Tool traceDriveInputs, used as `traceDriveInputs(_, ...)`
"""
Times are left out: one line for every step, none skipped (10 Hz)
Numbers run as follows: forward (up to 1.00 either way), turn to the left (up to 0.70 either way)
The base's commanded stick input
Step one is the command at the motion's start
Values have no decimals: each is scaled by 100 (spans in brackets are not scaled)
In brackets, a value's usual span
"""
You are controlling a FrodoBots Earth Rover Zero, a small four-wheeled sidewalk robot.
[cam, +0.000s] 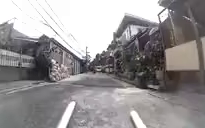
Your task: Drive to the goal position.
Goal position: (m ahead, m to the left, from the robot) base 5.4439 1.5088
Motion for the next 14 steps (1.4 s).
traceDriveInputs(85, 0)
traceDriveInputs(85, 0)
traceDriveInputs(85, 0)
traceDriveInputs(85, 0)
traceDriveInputs(85, 0)
traceDriveInputs(85, 0)
traceDriveInputs(85, 0)
traceDriveInputs(85, 0)
traceDriveInputs(85, -8)
traceDriveInputs(85, -34)
traceDriveInputs(85, -34)
traceDriveInputs(85, -23)
traceDriveInputs(85, 0)
traceDriveInputs(85, 0)
